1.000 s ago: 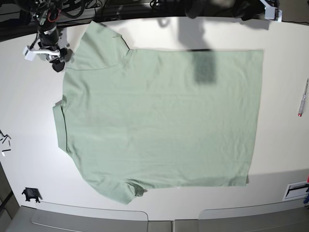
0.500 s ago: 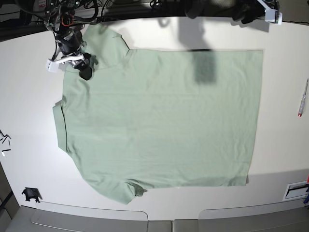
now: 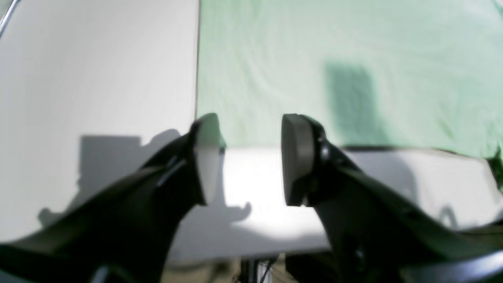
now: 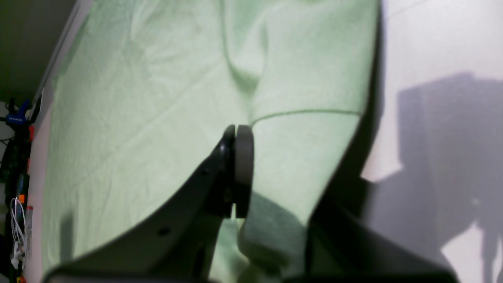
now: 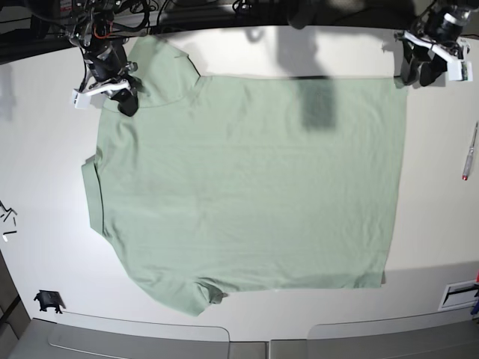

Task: Fold the T-shirt properly

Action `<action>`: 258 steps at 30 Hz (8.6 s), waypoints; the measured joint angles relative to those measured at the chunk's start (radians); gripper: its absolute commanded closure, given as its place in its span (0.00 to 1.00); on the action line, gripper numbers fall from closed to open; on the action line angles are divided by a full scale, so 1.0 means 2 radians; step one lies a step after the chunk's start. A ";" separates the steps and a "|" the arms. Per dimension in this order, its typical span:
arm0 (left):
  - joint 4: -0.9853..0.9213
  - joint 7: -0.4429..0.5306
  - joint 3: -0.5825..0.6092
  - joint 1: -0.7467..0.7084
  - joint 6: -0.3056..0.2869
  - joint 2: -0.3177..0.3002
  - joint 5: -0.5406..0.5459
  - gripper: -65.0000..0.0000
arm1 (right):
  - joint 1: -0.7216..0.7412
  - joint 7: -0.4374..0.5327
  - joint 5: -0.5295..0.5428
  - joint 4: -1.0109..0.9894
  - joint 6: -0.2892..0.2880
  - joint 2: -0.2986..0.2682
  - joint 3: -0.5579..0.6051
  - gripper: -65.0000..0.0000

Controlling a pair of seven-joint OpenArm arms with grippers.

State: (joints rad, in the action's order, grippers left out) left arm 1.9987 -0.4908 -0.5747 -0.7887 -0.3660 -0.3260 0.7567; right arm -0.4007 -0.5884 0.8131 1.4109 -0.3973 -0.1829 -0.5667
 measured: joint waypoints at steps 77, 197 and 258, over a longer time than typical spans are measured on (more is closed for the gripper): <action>-0.086 -0.111 -0.067 -0.005 -0.103 0.016 0.166 1.00 | -0.133 -0.178 0.198 0.136 -0.138 -0.010 -0.134 1.00; -0.023 -0.041 0.042 0.137 -0.021 -0.046 -0.097 0.62 | 0.035 -0.063 -0.043 0.132 -0.114 0.025 -0.001 1.00; -0.168 -0.027 0.198 0.158 0.016 -0.038 -0.184 1.00 | 0.018 0.021 -0.237 0.006 -0.050 -0.050 0.023 1.00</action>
State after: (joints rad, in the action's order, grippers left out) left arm 1.6623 -0.5442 -0.1795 -0.4736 -0.3336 -0.4023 0.3882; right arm -0.3649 -0.5468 0.3401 1.4220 -0.4969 -0.2829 -0.5213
